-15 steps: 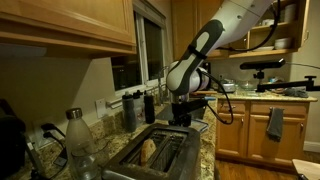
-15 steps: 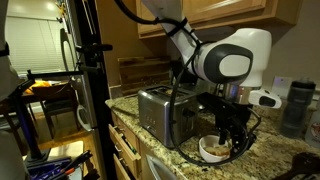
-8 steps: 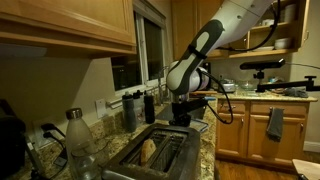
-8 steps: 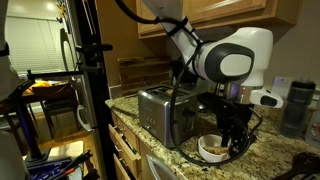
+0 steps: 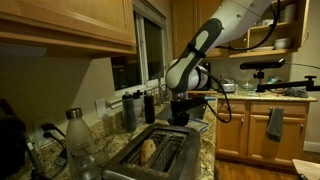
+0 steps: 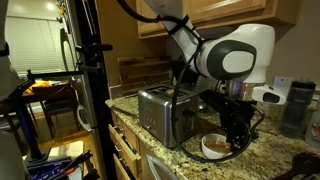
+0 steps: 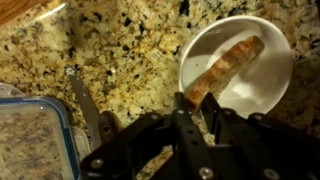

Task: Put two slices of bread into the toaster.

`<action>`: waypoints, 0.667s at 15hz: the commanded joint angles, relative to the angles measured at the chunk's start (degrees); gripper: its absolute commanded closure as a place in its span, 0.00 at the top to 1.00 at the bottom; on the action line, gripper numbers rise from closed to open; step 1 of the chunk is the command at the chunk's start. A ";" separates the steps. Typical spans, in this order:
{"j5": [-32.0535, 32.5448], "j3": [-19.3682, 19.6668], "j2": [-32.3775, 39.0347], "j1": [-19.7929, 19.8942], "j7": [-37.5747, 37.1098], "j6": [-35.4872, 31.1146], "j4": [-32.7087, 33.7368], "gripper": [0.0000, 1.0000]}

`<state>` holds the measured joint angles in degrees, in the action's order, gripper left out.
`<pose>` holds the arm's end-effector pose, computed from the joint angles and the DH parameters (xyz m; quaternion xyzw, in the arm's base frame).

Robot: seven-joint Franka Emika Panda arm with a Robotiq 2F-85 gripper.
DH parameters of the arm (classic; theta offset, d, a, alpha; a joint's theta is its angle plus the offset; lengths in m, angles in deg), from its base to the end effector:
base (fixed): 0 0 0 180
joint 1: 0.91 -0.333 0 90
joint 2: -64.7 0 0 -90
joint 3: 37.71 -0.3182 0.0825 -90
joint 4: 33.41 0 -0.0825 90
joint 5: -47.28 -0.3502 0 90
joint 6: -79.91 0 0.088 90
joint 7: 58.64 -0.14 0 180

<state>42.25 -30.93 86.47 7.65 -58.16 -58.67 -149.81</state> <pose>0.5593 -0.1496 0.2541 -0.9875 0.1575 -0.0064 0.0065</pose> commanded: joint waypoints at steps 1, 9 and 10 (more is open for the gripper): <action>1.35 0.75 -0.14 -0.71 -3.34 0.31 0.76 0.10; 1.26 1.01 -1.39 -1.32 -7.36 0.86 1.50 0.11; 1.14 0.97 -1.90 -1.46 -8.01 0.85 1.41 0.11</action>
<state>42.38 -30.85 86.46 7.30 -62.51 -58.64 -148.16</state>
